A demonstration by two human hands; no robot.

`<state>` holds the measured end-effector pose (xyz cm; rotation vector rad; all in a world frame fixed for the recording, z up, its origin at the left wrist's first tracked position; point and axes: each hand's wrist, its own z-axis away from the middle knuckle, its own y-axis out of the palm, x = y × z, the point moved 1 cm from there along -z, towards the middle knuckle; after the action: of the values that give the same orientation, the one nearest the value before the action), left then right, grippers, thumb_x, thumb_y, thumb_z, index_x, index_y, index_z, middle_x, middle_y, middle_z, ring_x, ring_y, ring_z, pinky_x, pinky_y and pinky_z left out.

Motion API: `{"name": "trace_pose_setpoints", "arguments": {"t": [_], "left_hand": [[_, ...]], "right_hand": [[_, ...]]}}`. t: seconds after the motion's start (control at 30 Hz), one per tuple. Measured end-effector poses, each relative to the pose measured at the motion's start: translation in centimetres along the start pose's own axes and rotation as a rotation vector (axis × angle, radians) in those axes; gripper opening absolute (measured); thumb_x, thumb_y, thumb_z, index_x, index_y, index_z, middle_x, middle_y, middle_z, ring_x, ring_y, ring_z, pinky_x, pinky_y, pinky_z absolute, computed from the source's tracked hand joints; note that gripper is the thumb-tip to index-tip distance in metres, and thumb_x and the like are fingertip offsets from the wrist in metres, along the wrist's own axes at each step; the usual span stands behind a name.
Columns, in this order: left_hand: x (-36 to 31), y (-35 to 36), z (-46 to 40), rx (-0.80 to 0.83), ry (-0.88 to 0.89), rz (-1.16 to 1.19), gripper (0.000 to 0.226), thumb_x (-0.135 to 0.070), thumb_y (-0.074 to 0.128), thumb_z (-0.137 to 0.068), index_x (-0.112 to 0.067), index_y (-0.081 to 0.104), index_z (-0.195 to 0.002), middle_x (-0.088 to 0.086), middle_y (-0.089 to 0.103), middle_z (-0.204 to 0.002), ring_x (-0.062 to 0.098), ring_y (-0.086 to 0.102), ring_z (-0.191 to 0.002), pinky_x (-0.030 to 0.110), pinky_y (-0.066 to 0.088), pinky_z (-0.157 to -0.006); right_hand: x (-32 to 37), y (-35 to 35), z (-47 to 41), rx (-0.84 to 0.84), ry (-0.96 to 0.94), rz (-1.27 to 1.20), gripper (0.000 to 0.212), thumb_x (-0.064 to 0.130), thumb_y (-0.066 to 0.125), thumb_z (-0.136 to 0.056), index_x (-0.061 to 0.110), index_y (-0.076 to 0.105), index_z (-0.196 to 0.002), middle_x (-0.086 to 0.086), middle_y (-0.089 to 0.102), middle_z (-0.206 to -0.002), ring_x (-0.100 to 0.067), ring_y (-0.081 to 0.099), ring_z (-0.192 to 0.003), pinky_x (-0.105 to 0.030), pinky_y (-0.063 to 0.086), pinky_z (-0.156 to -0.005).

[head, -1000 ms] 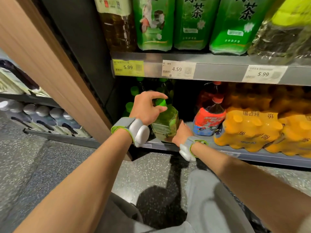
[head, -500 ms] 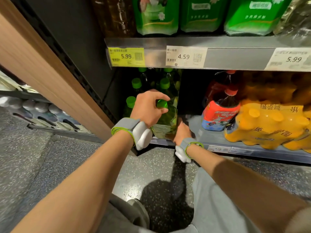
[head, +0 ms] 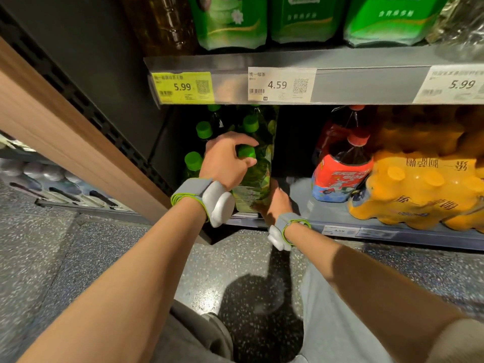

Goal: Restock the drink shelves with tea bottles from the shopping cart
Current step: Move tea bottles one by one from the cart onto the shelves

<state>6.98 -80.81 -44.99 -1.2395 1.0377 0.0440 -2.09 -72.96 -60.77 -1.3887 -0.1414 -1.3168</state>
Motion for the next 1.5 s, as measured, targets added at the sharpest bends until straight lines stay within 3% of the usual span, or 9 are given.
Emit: {"name": "trace_pose_setpoints", "arguments": {"t": [0.23, 0.43, 0.53, 0.8, 0.9, 1.1, 1.23, 1.33, 1.5], "left_hand": [[0.6, 0.2, -0.4, 0.01, -0.042, 0.047, 0.032, -0.024, 0.076, -0.078, -0.03, 0.069, -0.109, -0.002, 0.065, -0.113, 0.018, 0.061, -0.105, 0.033, 0.051, -0.098], [1.3, 0.3, -0.5, 0.059, -0.051, 0.043, 0.036, -0.029, 0.073, -0.08, -0.034, 0.064, -0.114, 0.0, 0.068, -0.108, 0.02, 0.061, -0.108, 0.037, 0.051, -0.098], [1.4, 0.2, -0.4, 0.068, -0.044, 0.043, 0.04, -0.026, 0.071, -0.083, -0.029, 0.061, -0.121, 0.0, 0.066, -0.116, 0.02, 0.058, -0.115, 0.038, 0.049, -0.101], [1.5, -1.3, 1.2, 0.106, -0.078, 0.139, 0.041, -0.01, 0.065, -0.087, -0.008, 0.056, -0.127, 0.009, 0.065, -0.117, 0.019, 0.062, -0.111, 0.027, 0.048, -0.098], [1.8, -2.1, 2.3, 0.104, -0.061, 0.084, 0.04, -0.013, 0.063, -0.089, -0.008, 0.055, -0.128, 0.007, 0.063, -0.121, 0.017, 0.06, -0.112, 0.019, 0.044, -0.095], [2.6, -2.5, 3.1, 0.043, -0.131, 0.206, 0.033, -0.015, 0.061, -0.091, -0.01, 0.058, -0.124, 0.006, 0.065, -0.119, 0.016, 0.061, -0.11, 0.025, 0.047, -0.095], [-0.5, -4.4, 3.3, 0.152, -0.188, 0.256, 0.034, -0.016, 0.058, -0.092, -0.012, 0.056, -0.126, 0.006, 0.066, -0.118, 0.016, 0.062, -0.109, 0.03, 0.049, -0.098], [-1.8, -5.4, 4.7, 0.132, -0.277, 0.29, 0.031, -0.014, 0.058, -0.093, -0.009, 0.06, -0.123, 0.008, 0.068, -0.113, 0.016, 0.063, -0.101, 0.028, 0.05, -0.093], [-11.2, -12.5, 7.1, 0.179, -0.373, 0.33, 0.026, -0.016, 0.059, -0.092, -0.008, 0.064, -0.116, 0.012, 0.069, -0.109, 0.022, 0.065, -0.1, 0.041, 0.052, -0.096]], "right_hand": [[-0.2, 0.0, -0.4, 0.017, 0.005, 0.051, 0.07, 0.024, 0.071, -0.076, 0.026, 0.035, -0.137, -0.011, 0.054, -0.127, -0.036, 0.056, -0.112, -0.037, 0.047, -0.093], [-0.7, 0.1, -0.1, 0.052, 0.047, 0.076, 0.07, 0.027, 0.074, -0.075, 0.02, 0.039, -0.135, -0.013, 0.055, -0.124, -0.035, 0.055, -0.114, -0.036, 0.046, -0.092], [-1.0, -0.3, 0.2, 0.077, 0.06, 0.126, 0.064, 0.019, 0.072, -0.078, 0.017, 0.039, -0.134, -0.014, 0.054, -0.126, -0.035, 0.053, -0.118, -0.037, 0.045, -0.095], [-0.9, -2.3, 2.5, 0.077, 0.049, 0.102, 0.073, 0.028, 0.066, -0.084, 0.018, 0.026, -0.144, -0.013, 0.048, -0.134, -0.033, 0.053, -0.116, -0.043, 0.045, -0.097], [-0.4, -3.4, 3.5, 0.069, 0.046, 0.081, 0.071, 0.03, 0.066, -0.086, 0.018, 0.028, -0.144, -0.01, 0.047, -0.137, -0.03, 0.054, -0.117, -0.037, 0.044, -0.097], [2.4, -5.9, 4.4, 0.035, 0.031, 0.051, 0.065, 0.027, 0.064, -0.088, 0.014, 0.032, -0.142, -0.012, 0.047, -0.139, -0.029, 0.054, -0.119, -0.034, 0.042, -0.098], [6.0, -9.8, 7.1, 0.029, 0.122, 0.036, 0.061, 0.028, 0.063, -0.088, 0.014, 0.035, -0.141, -0.009, 0.05, -0.135, -0.027, 0.049, -0.124, -0.031, 0.038, -0.098], [7.9, -11.4, 9.5, 0.08, 0.136, -0.007, 0.062, 0.026, 0.061, -0.091, 0.011, 0.032, -0.143, -0.012, 0.047, -0.137, -0.029, 0.051, -0.122, -0.031, 0.04, -0.095], [15.2, -20.6, 16.6, 0.12, 0.189, -0.029, 0.058, 0.024, 0.061, -0.091, 0.009, 0.035, -0.141, -0.013, 0.048, -0.137, -0.028, 0.049, -0.124, -0.029, 0.04, -0.095]]}}
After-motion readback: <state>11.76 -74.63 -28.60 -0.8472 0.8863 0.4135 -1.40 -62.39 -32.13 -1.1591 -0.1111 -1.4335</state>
